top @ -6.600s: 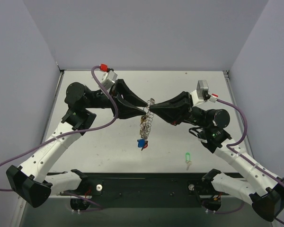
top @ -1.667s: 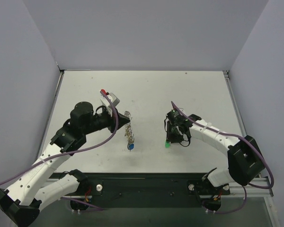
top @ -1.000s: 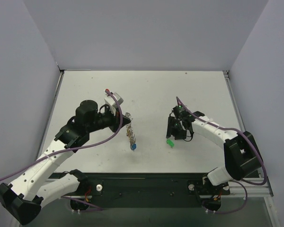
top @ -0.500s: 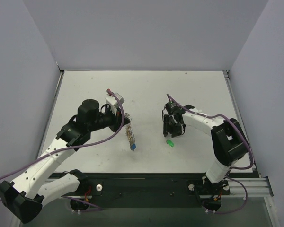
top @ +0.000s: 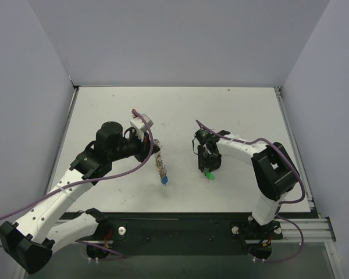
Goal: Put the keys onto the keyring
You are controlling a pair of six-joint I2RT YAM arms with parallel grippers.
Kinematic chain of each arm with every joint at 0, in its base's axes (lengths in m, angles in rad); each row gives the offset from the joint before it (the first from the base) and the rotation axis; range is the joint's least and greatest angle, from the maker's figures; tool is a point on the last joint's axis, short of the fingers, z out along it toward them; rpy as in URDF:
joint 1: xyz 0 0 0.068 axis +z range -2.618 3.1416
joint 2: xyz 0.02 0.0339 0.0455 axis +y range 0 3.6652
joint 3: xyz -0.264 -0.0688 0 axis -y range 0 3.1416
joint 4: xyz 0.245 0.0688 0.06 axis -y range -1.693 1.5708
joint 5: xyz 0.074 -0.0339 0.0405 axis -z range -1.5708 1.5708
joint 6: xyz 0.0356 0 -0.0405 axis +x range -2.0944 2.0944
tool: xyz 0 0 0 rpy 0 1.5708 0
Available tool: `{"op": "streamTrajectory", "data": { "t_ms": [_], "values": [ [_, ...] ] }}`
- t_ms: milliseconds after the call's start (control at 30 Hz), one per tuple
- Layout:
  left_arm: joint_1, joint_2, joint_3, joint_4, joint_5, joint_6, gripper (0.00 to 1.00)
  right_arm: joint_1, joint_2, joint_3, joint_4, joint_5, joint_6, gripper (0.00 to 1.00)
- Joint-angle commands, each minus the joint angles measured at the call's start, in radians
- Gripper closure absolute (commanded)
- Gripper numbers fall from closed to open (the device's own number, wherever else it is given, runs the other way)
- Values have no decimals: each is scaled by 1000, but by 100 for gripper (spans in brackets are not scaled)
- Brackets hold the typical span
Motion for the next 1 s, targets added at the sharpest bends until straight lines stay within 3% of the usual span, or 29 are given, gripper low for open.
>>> {"op": "streamTrajectory", "data": {
  "t_ms": [0,167,300,700,967],
  "values": [
    [7,-18,55,54,6,8,100,-5,8,16,-36,61,-5,68],
    [8,-23,56,54,3,8,100,-6,-2,5,-25,50,-11,91],
    [8,-21,55,54,3,10,100,-6,-44,-1,-19,33,-20,100],
    [13,-32,58,24,-19,45,100,-3,-304,-2,63,-129,-157,100],
    [14,-34,67,17,59,92,100,-8,-506,10,185,-461,-303,100]
  ]
}}
